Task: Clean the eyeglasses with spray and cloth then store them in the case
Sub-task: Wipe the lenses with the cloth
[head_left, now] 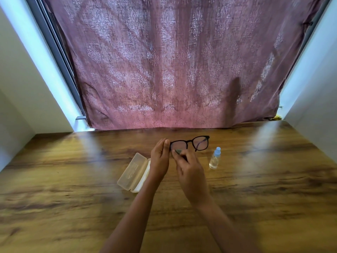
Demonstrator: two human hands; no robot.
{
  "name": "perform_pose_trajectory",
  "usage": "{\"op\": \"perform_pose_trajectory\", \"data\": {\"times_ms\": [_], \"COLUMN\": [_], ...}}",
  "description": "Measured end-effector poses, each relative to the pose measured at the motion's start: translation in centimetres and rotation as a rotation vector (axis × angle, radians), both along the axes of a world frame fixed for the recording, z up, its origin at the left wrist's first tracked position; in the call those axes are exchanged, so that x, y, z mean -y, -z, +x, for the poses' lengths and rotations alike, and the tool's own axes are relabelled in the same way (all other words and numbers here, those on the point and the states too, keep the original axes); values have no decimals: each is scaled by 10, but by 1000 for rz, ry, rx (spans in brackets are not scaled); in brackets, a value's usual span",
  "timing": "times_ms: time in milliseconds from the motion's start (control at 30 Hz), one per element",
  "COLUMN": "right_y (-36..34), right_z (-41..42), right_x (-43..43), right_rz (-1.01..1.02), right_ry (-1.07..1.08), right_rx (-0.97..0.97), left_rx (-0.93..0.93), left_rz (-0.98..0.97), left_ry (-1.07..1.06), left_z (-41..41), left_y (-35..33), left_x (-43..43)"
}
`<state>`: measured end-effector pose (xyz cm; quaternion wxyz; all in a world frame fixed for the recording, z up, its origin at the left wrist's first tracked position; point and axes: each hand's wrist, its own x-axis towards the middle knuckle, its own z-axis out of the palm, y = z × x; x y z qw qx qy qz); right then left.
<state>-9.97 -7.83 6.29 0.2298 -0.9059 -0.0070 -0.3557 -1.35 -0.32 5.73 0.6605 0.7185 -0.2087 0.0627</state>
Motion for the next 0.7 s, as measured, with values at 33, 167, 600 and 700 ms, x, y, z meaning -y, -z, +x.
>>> {"op": "perform_pose_trajectory", "data": {"times_ms": [33, 167, 600, 700], "right_y": [2, -2, 2, -5], "right_z": [-1, 7, 7, 16], "right_x": [6, 25, 26, 20], "right_rz": [0, 72, 76, 58], "right_ry": [16, 134, 91, 90], "right_rx": [-3, 23, 13, 31], "left_rx": [9, 54, 27, 22], "left_rz": [2, 2, 6, 15], "left_ry": [-3, -20, -48, -39], "left_z": [0, -2, -3, -3], "left_y": [1, 0, -1, -3], "left_x": [-1, 0, 4, 6]}}
